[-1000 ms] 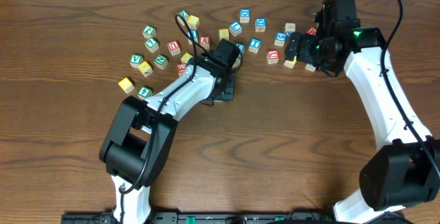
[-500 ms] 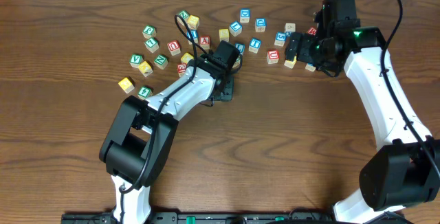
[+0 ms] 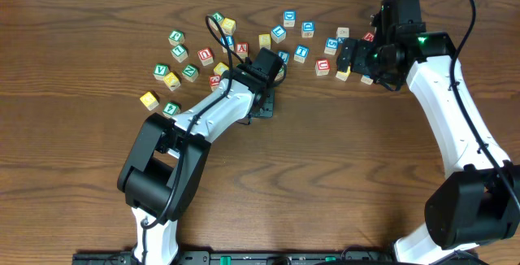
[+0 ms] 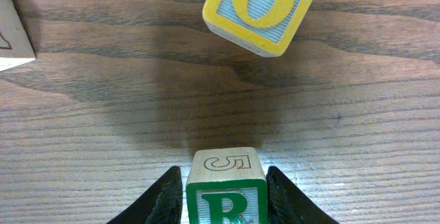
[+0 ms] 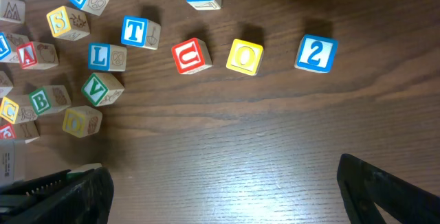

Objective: Spell out ROBOT
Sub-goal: 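Lower the held R block onto the open table center, then open the left gripper and pull the left arm back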

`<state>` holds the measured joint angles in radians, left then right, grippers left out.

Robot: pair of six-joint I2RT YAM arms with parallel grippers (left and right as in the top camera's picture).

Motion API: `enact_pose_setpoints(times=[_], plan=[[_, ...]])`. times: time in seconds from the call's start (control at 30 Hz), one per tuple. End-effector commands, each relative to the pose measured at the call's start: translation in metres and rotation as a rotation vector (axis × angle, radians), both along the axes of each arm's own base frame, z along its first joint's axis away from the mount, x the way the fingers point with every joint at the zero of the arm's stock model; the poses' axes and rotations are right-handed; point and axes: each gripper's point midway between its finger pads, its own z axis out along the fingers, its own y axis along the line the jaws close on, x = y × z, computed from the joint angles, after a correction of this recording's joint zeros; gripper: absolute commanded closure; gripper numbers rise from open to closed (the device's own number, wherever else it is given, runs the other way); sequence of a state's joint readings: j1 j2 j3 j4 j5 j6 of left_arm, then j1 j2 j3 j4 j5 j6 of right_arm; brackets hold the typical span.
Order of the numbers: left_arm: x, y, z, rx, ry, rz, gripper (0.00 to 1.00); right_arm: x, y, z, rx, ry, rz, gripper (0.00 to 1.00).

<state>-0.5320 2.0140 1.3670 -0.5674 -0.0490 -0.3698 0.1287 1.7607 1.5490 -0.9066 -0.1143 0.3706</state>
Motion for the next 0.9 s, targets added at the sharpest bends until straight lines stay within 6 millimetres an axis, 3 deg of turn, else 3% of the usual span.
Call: enact_pose_setpoints(times=[0.0, 0.13, 0.3, 0.63, 0.87], plan=[[0.000, 0.005, -0.003, 0.019, -0.001, 0.011, 0.61, -0.001, -0.001, -0.005, -0.018, 0.009, 0.010, 0.01], [0.007, 0.005, 0.012, 0.001, -0.021, 0.019, 0.59, 0.001, -0.001, -0.005, -0.017, 0.002, 0.010, 0.01], [0.016, 0.008, 0.046, -0.052, -0.066, 0.019, 0.52, 0.002, -0.002, -0.004, -0.038, -0.010, 0.040, 0.02], [0.012, 0.056, 0.120, -0.103, -0.145, 0.106, 0.51, 0.002, -0.001, -0.004, -0.053, -0.014, 0.074, 0.01], [0.001, 0.076, 0.140, -0.188, -0.108, 0.133, 0.51, -0.004, 0.009, 0.001, -0.011, 0.000, 0.137, 0.05]])
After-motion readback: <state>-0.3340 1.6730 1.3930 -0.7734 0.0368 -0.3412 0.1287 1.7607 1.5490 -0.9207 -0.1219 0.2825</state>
